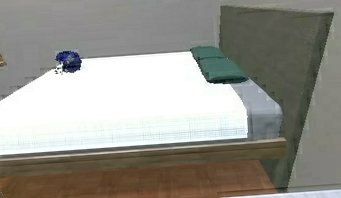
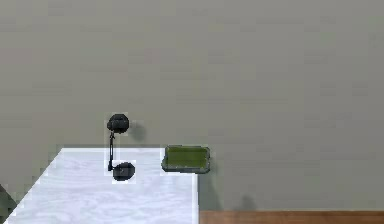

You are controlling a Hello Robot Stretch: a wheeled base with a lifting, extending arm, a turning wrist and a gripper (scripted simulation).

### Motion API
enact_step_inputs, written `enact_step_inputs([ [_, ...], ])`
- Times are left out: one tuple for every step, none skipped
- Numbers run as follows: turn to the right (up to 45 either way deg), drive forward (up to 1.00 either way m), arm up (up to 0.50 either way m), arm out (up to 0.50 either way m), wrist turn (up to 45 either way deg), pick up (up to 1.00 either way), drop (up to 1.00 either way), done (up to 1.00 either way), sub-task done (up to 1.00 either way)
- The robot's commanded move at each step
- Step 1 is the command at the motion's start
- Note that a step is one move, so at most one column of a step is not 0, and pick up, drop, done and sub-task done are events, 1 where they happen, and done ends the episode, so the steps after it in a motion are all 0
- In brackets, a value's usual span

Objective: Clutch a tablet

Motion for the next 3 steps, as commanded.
enact_step_inputs([
  [0.0, 0.0, 0.5, 0.0, 0.0, 0.0, 0.0, 0.0, 0.0],
  [0.0, 0.0, 0.28, 0.0, 0.0, 0.0, 0.0, 0.0, 0.0],
  [0.0, 0.0, 0.0, 0.36, 0.0, 0.0, 0.0, 0.0, 0.0],
])
